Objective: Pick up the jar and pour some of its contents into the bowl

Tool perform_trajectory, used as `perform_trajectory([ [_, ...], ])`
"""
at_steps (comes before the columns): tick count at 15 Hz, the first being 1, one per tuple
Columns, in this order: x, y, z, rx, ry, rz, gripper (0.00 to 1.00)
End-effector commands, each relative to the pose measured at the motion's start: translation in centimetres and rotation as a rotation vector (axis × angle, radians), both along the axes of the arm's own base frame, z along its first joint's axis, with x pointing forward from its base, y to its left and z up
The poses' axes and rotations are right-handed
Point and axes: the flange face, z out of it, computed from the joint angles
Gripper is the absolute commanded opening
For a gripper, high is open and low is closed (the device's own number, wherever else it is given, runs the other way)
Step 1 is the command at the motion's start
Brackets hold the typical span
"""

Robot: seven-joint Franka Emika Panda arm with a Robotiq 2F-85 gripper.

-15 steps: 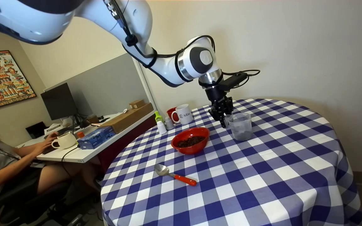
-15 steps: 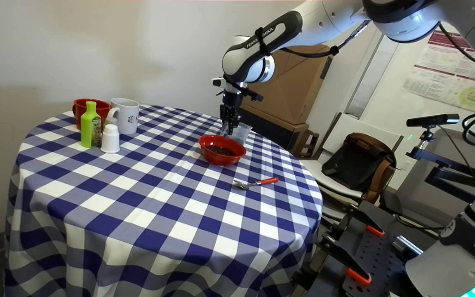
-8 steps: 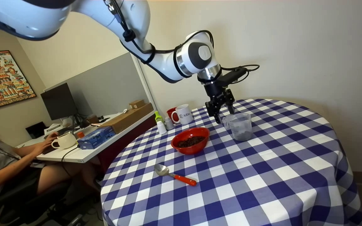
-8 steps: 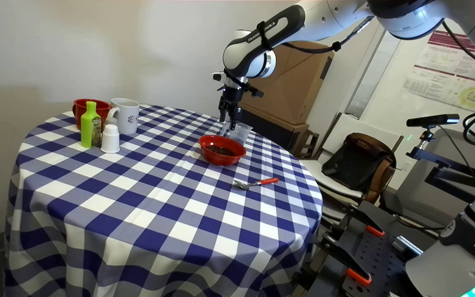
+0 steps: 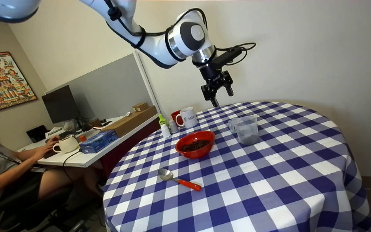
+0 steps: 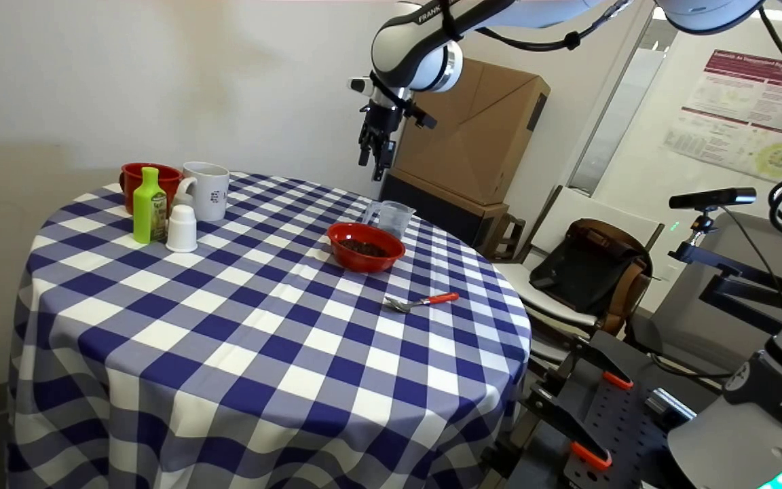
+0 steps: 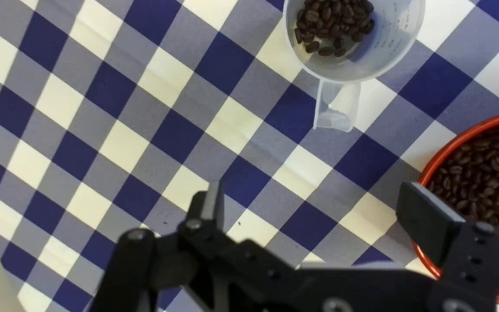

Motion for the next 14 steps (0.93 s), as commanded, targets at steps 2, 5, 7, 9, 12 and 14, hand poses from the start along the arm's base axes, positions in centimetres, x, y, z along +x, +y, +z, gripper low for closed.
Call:
perform_trajectory([
  [2, -1.7, 4.0, 3.8, -0.049, -0.012, -0.246, 1.0],
  [5, -3.0, 8.3, 6.3, -0.06, -0.008, -0.417, 1.0],
  [7, -3.8, 10.8, 8.3, -0.055, 0.008, -0.528, 1.0],
  [9, -4.2, 11.6, 10.7, -0.03, 0.029, -0.641, 1.0],
  [12, -4.9, 10.1, 13.7, -0.01, 0.046, -0.804, 1.0],
  [14, -5.9, 8.4, 15.1, 0.004, 0.054, -0.909, 1.0],
])
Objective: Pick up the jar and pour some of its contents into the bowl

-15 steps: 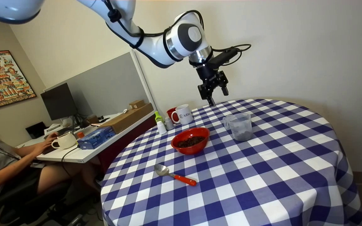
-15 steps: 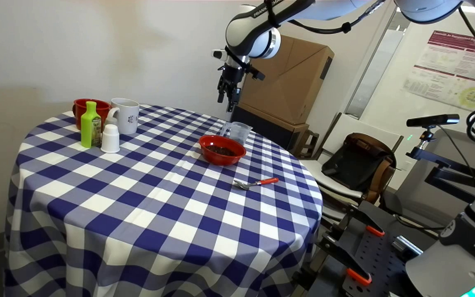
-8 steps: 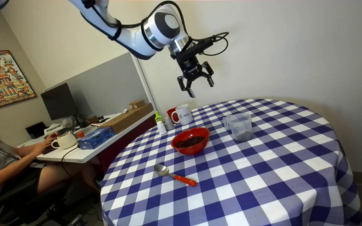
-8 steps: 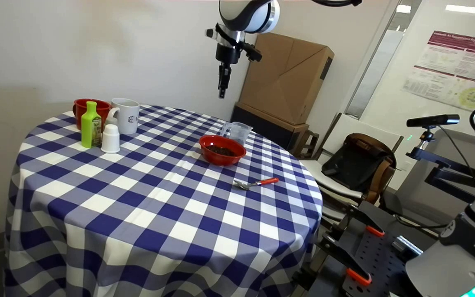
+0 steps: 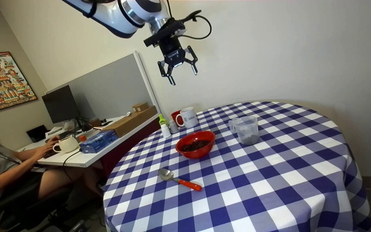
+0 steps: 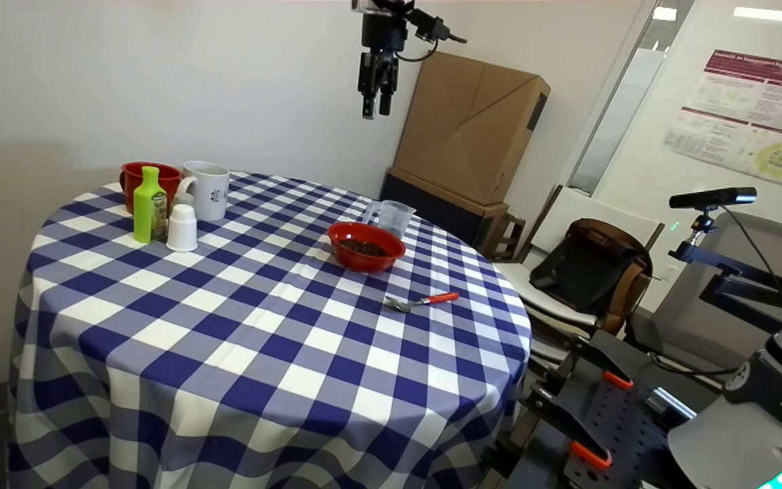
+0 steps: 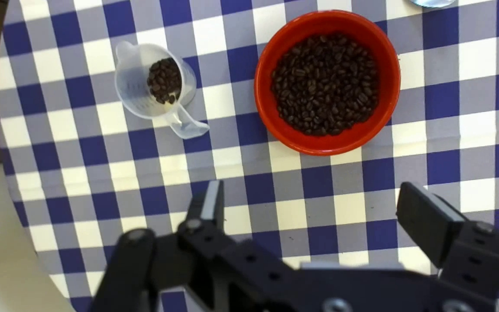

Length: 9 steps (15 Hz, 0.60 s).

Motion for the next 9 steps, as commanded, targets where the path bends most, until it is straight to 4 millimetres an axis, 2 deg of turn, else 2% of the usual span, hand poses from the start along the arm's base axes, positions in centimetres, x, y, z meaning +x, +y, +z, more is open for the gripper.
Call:
perform_trajectory([
  [1, -1.8, -2.8, 2.6, 0.039, 0.006, -0.195, 1.0],
  [4, -2.8, -5.1, 3.6, 0.069, -0.002, -0.355, 1.0],
  [8, -3.7, -6.8, 4.3, 0.111, -0.034, -0.57, 1.0],
  [9, -2.5, -6.7, 3.7, 0.087, -0.03, -0.478, 1.0],
])
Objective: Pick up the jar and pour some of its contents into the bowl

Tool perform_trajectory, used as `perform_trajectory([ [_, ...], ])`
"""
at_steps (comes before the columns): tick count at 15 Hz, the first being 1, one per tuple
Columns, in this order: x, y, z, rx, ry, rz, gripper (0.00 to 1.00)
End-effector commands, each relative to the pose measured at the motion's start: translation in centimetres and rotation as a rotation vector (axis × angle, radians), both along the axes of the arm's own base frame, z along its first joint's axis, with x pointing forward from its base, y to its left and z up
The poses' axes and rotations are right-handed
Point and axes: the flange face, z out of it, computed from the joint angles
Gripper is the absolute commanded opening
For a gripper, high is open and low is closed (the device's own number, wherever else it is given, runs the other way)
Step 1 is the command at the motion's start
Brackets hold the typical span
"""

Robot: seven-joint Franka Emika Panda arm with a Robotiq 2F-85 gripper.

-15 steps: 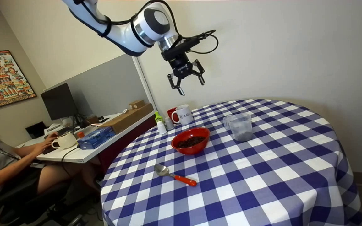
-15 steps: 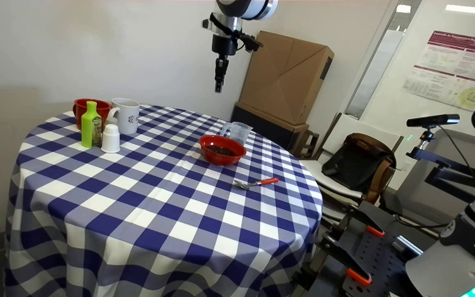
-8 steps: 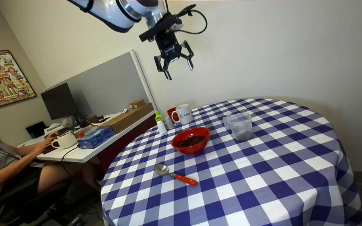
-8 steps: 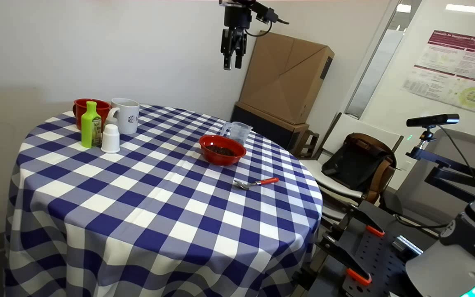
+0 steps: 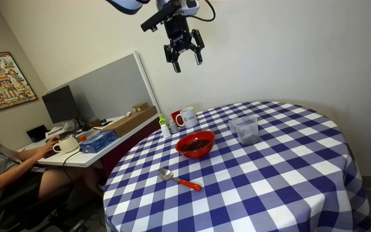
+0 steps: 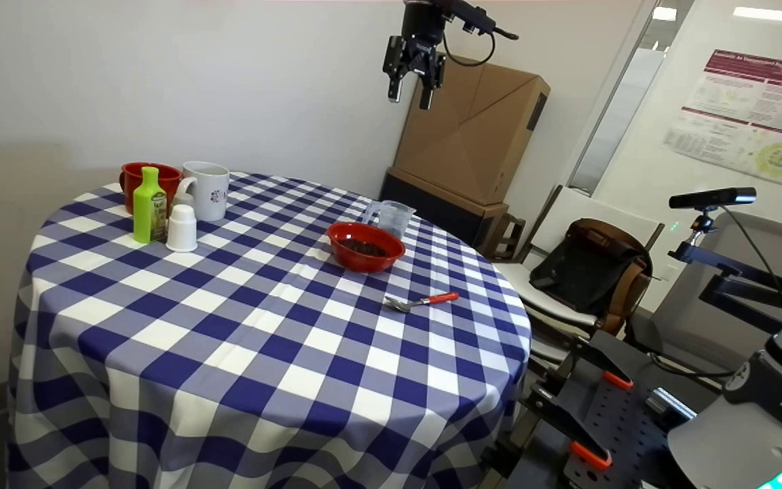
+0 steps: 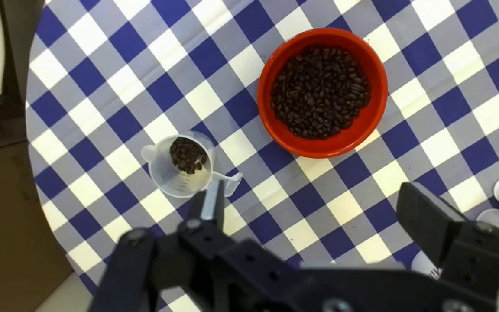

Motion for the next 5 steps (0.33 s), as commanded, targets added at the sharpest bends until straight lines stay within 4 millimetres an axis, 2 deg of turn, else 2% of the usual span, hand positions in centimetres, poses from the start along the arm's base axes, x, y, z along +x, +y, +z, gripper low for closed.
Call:
perform_trajectory([
  [1, -0.16, -0.26, 0.15, 0.004, -0.001, -0.033, 1.0],
  [5, -0.44, -0.33, 0.28, 0.008, -0.003, -0.066, 1.0],
])
